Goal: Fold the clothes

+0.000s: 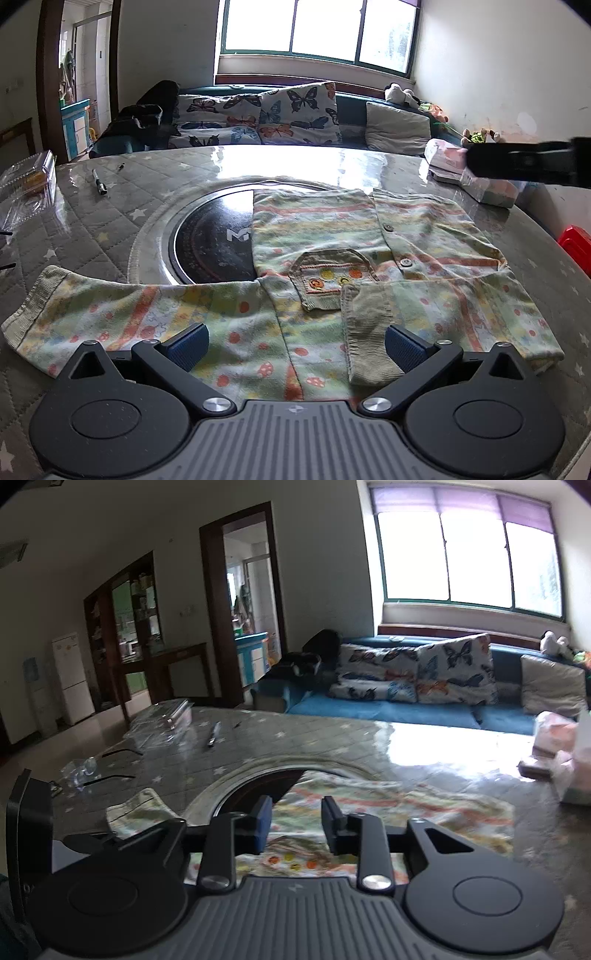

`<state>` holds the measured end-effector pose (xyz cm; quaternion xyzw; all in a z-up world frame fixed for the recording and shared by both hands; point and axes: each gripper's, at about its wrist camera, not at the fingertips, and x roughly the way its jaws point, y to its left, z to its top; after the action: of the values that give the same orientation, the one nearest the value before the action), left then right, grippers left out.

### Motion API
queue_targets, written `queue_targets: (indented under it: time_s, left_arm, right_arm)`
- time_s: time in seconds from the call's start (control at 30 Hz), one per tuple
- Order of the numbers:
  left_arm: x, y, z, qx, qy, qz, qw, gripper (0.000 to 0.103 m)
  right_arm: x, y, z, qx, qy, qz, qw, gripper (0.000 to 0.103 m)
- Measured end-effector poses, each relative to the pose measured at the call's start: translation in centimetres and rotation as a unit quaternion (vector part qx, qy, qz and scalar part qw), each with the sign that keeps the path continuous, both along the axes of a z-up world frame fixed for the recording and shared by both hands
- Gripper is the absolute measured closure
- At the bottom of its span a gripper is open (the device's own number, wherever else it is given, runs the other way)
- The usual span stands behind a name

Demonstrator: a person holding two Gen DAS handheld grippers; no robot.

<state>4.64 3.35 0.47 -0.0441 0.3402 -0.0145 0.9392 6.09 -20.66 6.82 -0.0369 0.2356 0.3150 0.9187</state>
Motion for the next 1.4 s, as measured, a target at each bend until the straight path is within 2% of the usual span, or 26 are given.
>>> queue_targets:
  time_s: [0.13, 0.27, 0.4, 0.47, 0.6, 0.8, 0.87, 0.93, 0.97, 1.03, 1.23, 1.4]
  left_arm:
    - [0.0, 0.2, 0.4, -0.001, -0.005, 0.003, 1.0, 0.0]
    - [0.1, -0.3, 0.7, -0.003, -0.012, -0.005, 0.9999, 0.0]
    - [0.4, -1.4, 0.7, -0.003, -0.017, -0.024, 0.9996, 0.002]
    - [0.7, -2.0, 0.6, -0.004, -0.016, -0.036, 0.9992, 0.012]
    - [1.4, -3.1, 0.2, -0.002, -0.012, -0.054, 0.9985, 0.021]
    - [2.1, -3.8, -0.7, 0.001, 0.002, -0.068, 0.9977, 0.046]
    - [2.3, -3.8, -1.0, 0.003, 0.005, -0.07, 0.9975, 0.055]
    - [2.4, -3.9, -1.2, 0.005, 0.007, -0.073, 0.9973, 0.06]
    - [2.4, -3.9, -1.2, 0.007, 0.007, -0.074, 0.9972, 0.068]
    - [2.5, -4.0, -1.4, 0.018, 0.007, -0.071, 0.9973, 0.077]
    - [2.7, -3.7, -1.7, 0.035, 0.009, -0.065, 0.9973, 0.08]
    - [3.0, -3.5, -1.0, 0.037, 0.006, -0.054, 0.9978, 0.081]
  right_arm:
    - [0.4, -2.0, 0.0, -0.023, -0.001, -0.018, 1.0, 0.064]
    - [0.7, -4.7, -1.7, -0.066, 0.019, -0.041, 0.997, 0.054]
    - [0.4, -7.1, -4.4, -0.105, 0.058, -0.057, 0.991, 0.054]
    - [0.2, -8.1, -5.5, -0.109, 0.075, -0.062, 0.989, 0.054]
    - [-0.2, -9.5, -7.0, -0.092, 0.102, -0.065, 0.988, 0.054]
    - [-0.1, -9.8, -8.9, -0.091, 0.126, -0.052, 0.986, 0.054]
    - [-0.1, -9.9, -9.0, -0.091, 0.129, -0.05, 0.986, 0.054]
    - [0.0, -9.8, -8.6, -0.093, 0.126, -0.048, 0.987, 0.053]
    - [0.2, -9.7, -8.4, -0.094, 0.121, -0.048, 0.987, 0.053]
    - [0.5, -9.5, -8.1, -0.094, 0.114, -0.048, 0.988, 0.052]
    - [2.7, -8.3, -8.4, -0.092, 0.103, -0.052, 0.989, 0.051]
    - [3.6, -7.5, -9.5, -0.112, 0.098, -0.049, 0.988, 0.05]
